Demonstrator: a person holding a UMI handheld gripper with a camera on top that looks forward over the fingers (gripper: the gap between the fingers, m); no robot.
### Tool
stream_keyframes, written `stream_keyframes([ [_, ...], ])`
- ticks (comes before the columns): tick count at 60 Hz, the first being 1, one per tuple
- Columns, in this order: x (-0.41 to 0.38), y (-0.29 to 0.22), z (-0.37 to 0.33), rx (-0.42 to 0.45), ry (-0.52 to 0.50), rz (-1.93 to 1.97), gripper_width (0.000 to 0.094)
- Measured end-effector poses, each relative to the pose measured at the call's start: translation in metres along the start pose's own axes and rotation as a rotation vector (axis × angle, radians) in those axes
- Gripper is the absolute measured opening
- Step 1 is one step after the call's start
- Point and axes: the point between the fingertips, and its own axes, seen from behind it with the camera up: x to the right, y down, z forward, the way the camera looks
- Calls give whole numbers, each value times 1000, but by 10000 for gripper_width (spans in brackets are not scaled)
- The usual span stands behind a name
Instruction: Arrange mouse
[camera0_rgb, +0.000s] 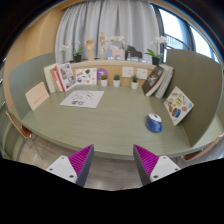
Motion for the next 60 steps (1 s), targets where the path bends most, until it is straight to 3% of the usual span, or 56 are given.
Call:
stream_keyframes([
  [17, 142, 4, 81, -74, 151, 93, 768],
  [34, 194, -40, 176, -88, 149, 85, 757],
  [40, 195, -49, 194, -82, 130, 70, 644],
  [42, 196, -49, 197, -83, 121, 68, 518],
  [57, 196, -48, 199, -108, 128, 84, 370],
  [59, 196, -47, 199, -118, 126, 88, 420],
  [60, 196, -48, 199, -118, 124, 90, 333],
])
